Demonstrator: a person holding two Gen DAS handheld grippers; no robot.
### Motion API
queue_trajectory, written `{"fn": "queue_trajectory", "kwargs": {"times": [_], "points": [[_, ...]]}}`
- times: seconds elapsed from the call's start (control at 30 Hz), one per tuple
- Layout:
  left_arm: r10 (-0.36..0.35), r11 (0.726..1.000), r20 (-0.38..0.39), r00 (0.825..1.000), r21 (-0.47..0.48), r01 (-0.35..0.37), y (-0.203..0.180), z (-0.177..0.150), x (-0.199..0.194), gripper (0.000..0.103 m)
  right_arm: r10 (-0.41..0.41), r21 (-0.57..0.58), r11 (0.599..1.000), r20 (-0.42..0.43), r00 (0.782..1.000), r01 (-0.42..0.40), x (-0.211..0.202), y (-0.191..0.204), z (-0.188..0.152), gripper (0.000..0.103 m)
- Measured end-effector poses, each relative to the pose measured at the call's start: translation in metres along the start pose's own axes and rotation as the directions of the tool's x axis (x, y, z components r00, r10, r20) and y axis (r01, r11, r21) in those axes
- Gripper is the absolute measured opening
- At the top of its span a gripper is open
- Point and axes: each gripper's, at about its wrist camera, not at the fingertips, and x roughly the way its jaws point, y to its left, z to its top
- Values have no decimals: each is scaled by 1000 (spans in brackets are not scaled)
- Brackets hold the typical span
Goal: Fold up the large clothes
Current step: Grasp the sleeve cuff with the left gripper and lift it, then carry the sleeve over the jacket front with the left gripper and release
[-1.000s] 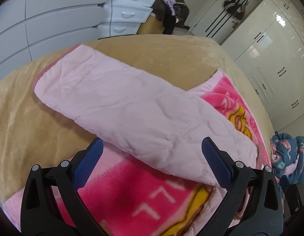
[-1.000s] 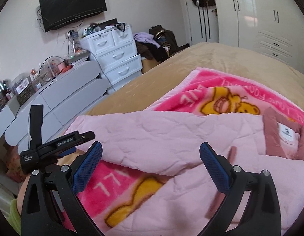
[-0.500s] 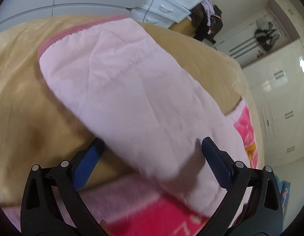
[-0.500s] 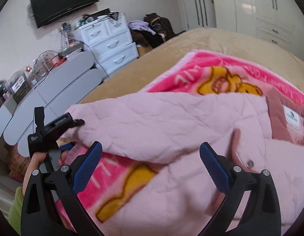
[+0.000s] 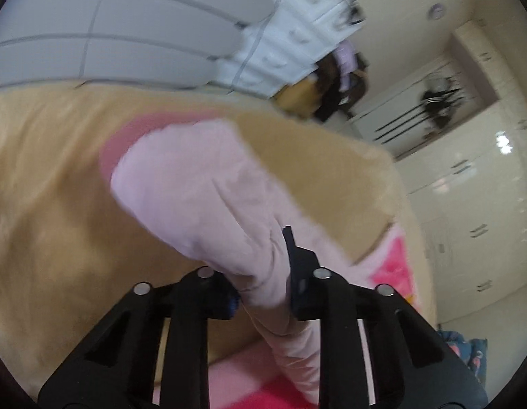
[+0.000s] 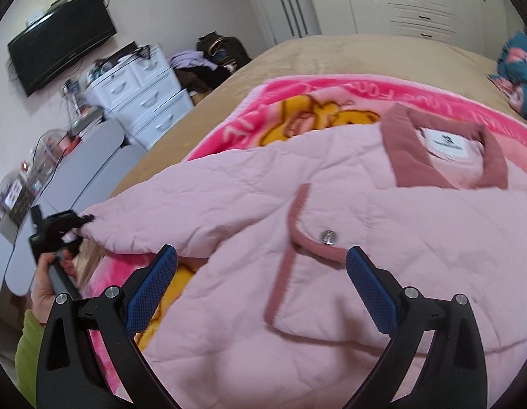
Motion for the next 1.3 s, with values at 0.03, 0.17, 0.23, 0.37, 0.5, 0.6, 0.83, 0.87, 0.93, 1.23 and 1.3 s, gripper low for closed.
{"fn": "queue_trajectory", "kwargs": {"times": [0.03, 0.17, 0.23, 0.37, 0.5, 0.6, 0.83, 0.87, 0.93, 1.23, 1.3], "points": [[-28, 999, 14, 999, 20, 28, -11, 3, -10, 11, 2, 13, 1000, 5, 1000, -2, -4, -5, -2, 99], [-131, 985, 77, 988, 127, 121, -61, 6, -47, 11, -3, 38, 999, 24, 1000, 2, -19, -21, -7, 99], [-183, 971, 98, 978, 176, 164, -86, 0, -68, 11, -5, 54, 999, 31, 1000, 3, -26, -27, -9, 99], [-279, 937, 116, 953, 250, 244, -126, -22, -106, 11, -7, 86, 996, 48, 999, 3, -44, -44, -14, 99], [-357, 897, 104, 928, 317, 309, -159, -44, -137, 11, -4, 112, 994, 68, 998, -4, -63, -58, -20, 99], [-399, 866, 90, 913, 365, 343, -176, -60, -157, 11, 0, 136, 991, 87, 996, -12, -80, -72, -28, 99], [-420, 798, 51, 906, 496, 342, -223, -101, -187, 11, 6, 198, 980, 127, 992, -31, -113, -104, -41, 99], [-421, 790, 46, 906, 509, 341, -229, -106, -189, 11, 8, 205, 978, 134, 991, -36, -117, -108, -43, 99], [-425, 774, 40, 904, 534, 340, -240, -117, -195, 11, 17, 217, 975, 149, 989, -49, -126, -116, -46, 99], [-437, 715, 9, 899, 611, 341, -272, -154, -210, 11, 36, 256, 963, 187, 982, -84, -151, -141, -56, 99], [-435, 701, 2, 900, 628, 338, -279, -162, -210, 11, 37, 267, 960, 193, 980, -89, -155, -148, -58, 99]]}}
